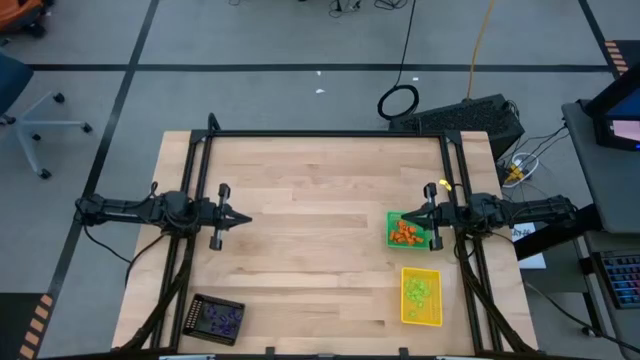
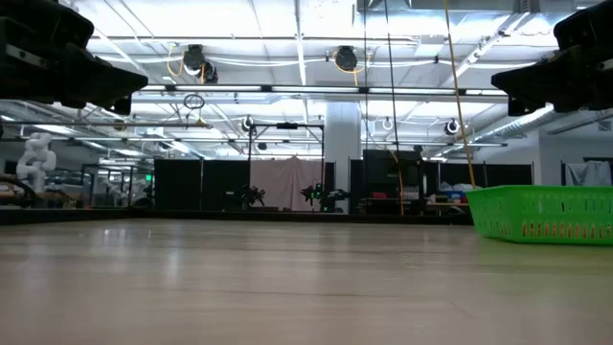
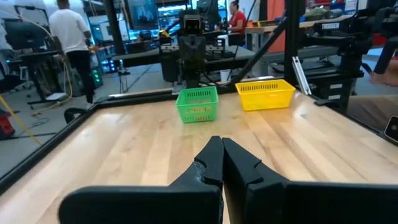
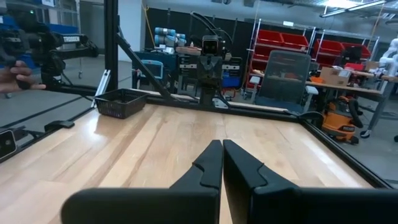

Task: Sort Halloween decoration
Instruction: Return to Home Position

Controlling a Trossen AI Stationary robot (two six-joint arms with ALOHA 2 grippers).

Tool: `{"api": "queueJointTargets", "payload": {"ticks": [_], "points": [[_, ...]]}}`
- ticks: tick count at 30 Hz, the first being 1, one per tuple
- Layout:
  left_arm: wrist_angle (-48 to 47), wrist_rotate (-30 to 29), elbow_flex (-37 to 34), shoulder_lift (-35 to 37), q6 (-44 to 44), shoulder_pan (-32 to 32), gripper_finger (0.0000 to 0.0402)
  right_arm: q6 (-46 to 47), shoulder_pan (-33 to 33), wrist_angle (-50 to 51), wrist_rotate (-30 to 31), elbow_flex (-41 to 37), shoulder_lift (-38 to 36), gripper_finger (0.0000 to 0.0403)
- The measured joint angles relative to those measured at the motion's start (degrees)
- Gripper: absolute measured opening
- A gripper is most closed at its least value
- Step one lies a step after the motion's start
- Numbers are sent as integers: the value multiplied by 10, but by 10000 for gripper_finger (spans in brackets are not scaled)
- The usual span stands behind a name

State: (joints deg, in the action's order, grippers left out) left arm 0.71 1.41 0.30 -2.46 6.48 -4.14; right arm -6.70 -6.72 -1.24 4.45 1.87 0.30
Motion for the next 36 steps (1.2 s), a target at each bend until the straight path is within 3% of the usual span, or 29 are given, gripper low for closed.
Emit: {"api": "queueJointTargets", "payload": {"ticks": [36], "points": [[3, -5, 0, 0, -1, 0, 0, 0, 0, -10, 0, 0, 0, 0]]}}
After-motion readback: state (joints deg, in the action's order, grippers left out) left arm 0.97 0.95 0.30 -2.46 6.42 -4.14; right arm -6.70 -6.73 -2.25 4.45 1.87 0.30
